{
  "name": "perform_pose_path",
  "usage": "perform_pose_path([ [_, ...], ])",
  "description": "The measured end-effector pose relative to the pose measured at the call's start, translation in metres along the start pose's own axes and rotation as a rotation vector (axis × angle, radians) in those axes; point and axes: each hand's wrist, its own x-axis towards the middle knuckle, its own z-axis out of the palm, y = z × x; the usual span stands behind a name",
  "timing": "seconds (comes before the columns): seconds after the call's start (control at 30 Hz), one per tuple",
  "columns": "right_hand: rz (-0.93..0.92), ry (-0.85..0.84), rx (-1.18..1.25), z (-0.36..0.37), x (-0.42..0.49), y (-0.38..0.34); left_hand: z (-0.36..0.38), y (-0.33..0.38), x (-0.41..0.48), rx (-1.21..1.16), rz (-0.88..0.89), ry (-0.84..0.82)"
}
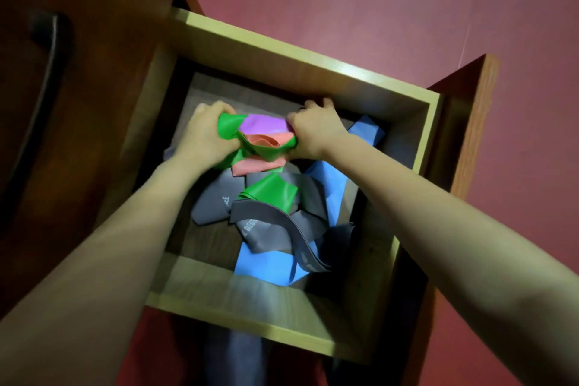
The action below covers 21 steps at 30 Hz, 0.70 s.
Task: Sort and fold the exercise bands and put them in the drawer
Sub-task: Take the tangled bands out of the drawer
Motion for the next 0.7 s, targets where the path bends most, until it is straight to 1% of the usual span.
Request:
perform_pose_path([
  [0.07, 0.014, -0.084, 0.140, 0.000, -0.015, 0.000, 0.006, 0.008, -0.014, -0.215, -0.051, -0.021],
  [0.17, 0.102, -0.204, 0.374, 0.000, -0.041, -0.002, 0.018, 0.013, -0.043, -0.511, -0.281, -0.124],
  [0.2, 0.132, -0.224, 0.415, 0.003, -0.047, -0.001, 0.022, 0.012, -0.053, -0.565, -0.369, -0.175],
  [0.23, 0.158, -0.241, 0.405, 0.005, -0.055, -0.003, 0.024, 0.011, -0.061, -0.554, -0.437, -0.208],
  [0.27, 0.166, -0.236, 0.351, 0.007, -0.065, -0.008, 0.026, 0.008, -0.067, -0.437, -0.459, -0.222],
  [0.3, 0.136, -0.159, 0.195, 0.014, -0.073, -0.012, 0.028, 0.006, -0.074, -0.239, -0.440, -0.218],
  [0.33, 0.115, -0.074, 0.012, 0.022, -0.078, -0.014, 0.030, 0.005, -0.080, -0.039, -0.392, -0.194],
  [0.37, 0.131, -0.073, -0.098, 0.023, -0.082, -0.017, 0.030, 0.005, -0.088, 0.122, -0.336, -0.162],
  [0.4, 0.197, -0.071, -0.139, 0.022, -0.084, -0.019, 0.032, 0.006, -0.096, 0.215, -0.287, -0.115],
  [0.43, 0.244, -0.064, -0.136, 0.024, -0.083, -0.019, 0.032, 0.007, -0.102, 0.257, -0.237, -0.055],
  [0.5, 0.305, -0.115, 0.065, 0.033, -0.081, -0.019, 0.035, 0.005, -0.110, 0.333, -0.135, 0.063],
  [0.57, 0.424, -0.215, 0.355, 0.040, -0.083, -0.021, 0.038, -0.002, -0.114, 0.397, -0.056, 0.175],
  [0.6, 0.479, -0.204, 0.424, 0.041, -0.086, -0.025, 0.037, -0.003, -0.115, 0.392, -0.051, 0.203],
  [0.63, 0.530, -0.169, 0.488, 0.041, -0.089, -0.030, 0.037, -0.005, -0.117, 0.360, -0.079, 0.209],
  [0.7, 0.610, -0.096, 0.596, 0.044, -0.095, -0.038, 0.035, -0.004, -0.119, 0.249, -0.221, 0.170],
])
